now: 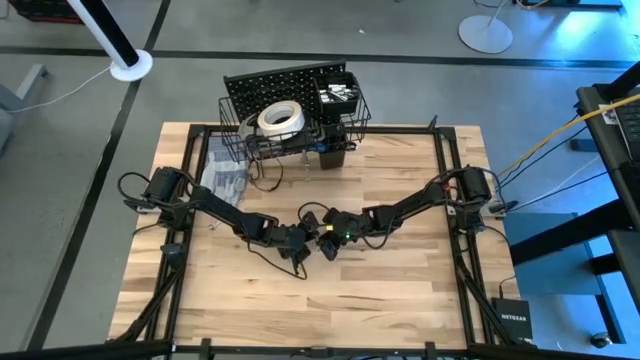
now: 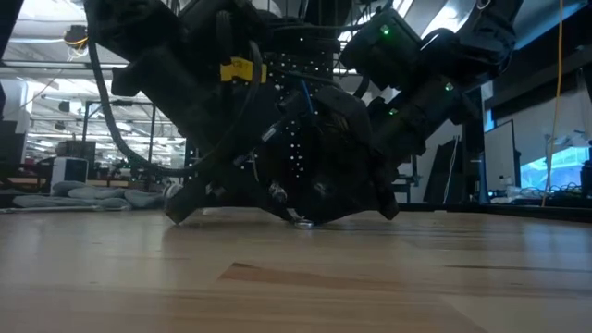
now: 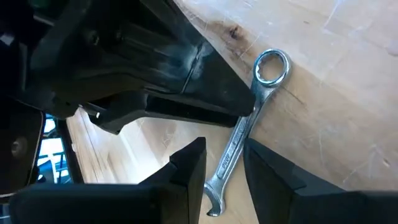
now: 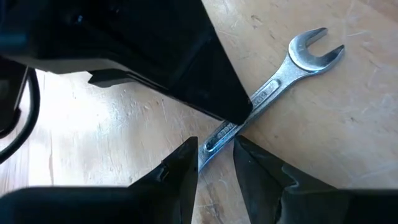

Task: Hang tools onto peg board
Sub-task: Hang the wrench on the pegboard

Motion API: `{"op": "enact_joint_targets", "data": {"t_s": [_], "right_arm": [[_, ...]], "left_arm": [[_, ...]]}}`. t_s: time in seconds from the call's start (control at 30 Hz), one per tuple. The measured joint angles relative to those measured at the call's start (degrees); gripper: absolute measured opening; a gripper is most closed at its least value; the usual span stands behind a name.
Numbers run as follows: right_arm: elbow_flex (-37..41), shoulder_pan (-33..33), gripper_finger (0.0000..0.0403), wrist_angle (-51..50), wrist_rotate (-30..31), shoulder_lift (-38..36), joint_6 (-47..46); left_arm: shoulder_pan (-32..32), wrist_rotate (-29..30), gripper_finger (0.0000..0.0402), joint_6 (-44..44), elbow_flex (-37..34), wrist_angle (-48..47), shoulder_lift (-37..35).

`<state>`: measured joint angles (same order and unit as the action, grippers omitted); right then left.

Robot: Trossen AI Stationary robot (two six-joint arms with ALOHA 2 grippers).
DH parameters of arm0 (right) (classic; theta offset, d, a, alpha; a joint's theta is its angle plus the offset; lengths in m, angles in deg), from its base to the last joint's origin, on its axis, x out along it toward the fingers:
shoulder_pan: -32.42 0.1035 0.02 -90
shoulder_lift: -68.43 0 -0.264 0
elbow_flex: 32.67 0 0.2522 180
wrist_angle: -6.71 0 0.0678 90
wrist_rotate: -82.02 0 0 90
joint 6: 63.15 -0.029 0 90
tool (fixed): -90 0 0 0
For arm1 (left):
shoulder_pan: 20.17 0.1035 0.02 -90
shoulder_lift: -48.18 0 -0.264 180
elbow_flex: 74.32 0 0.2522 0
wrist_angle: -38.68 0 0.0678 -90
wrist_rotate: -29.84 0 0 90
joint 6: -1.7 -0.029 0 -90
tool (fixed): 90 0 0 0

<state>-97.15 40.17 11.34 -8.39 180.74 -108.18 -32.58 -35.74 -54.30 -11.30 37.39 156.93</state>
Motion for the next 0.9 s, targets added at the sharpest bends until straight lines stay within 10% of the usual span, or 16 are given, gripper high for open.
{"op": "enact_joint_targets", "data": {"t_s": [0.9], "right_arm": [[0.1, 0.1, 0.0111, 4.8, 3.4, 3.2, -3.4]], "left_arm": [[4.6, -14.7, 0.0101, -5.9, -0.1, 2.1, 3.1]]}}
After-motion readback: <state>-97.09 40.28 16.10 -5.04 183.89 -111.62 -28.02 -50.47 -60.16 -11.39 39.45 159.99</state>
